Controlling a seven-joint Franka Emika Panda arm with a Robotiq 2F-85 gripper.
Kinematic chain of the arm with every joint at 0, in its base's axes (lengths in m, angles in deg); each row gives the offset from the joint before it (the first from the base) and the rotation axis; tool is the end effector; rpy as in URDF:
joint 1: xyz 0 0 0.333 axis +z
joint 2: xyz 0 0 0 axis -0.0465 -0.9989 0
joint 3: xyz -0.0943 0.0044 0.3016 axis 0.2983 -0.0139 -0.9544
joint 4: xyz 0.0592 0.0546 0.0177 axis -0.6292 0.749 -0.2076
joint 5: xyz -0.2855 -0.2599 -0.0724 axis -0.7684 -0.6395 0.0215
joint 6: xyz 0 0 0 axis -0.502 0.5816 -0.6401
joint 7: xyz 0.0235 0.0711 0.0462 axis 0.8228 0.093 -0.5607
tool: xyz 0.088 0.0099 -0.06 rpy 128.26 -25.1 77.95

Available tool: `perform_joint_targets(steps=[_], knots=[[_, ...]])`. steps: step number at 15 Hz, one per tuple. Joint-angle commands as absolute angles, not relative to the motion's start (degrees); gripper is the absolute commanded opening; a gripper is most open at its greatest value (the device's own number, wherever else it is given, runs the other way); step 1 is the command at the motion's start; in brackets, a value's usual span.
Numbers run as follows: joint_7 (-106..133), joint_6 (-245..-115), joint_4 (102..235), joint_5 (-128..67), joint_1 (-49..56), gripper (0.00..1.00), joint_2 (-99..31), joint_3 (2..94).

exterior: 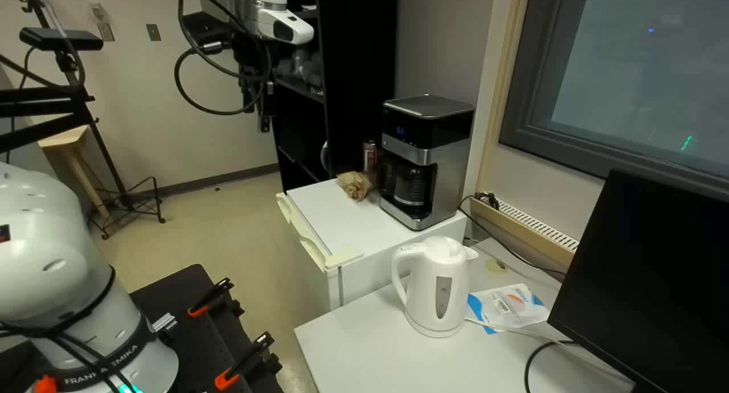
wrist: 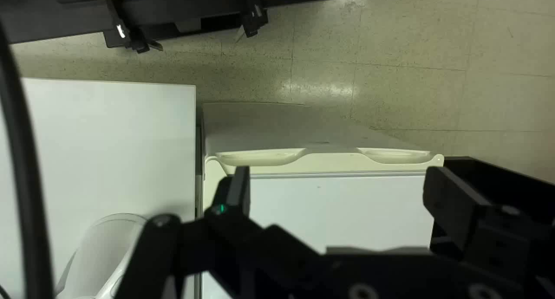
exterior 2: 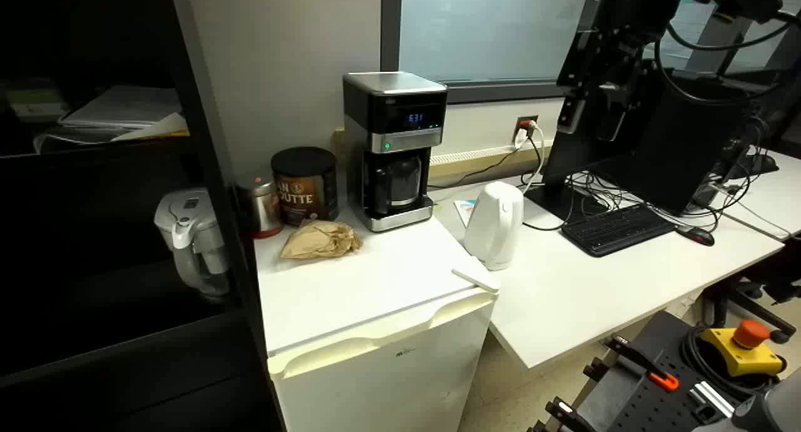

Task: Press a button on the coffee maker

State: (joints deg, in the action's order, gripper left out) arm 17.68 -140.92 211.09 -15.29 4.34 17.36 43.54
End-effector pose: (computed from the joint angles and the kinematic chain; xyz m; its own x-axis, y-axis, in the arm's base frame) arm 0.3587 0.0352 0.5406 0.9833 -0.1410 -0.1152 -0.1614 -0.9679 -0.1929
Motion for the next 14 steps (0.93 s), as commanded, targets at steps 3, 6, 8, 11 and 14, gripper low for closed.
perform_joint_targets(steps=[3,6,8,11,14], knots=[[17.33,-140.7,210.92,-14.98,3.51,1.0,17.31,42.92],[17.33,-140.7,210.92,-14.98,3.51,1.0,17.31,42.92],[17.32,-140.7,210.92,-14.98,3.51,1.0,17.31,42.92],[16.84,-140.83,211.18,-14.97,3.6,1.0,17.35,42.97],[15.73,-143.94,212.95,-15.25,3.81,1.0,17.32,42.46]])
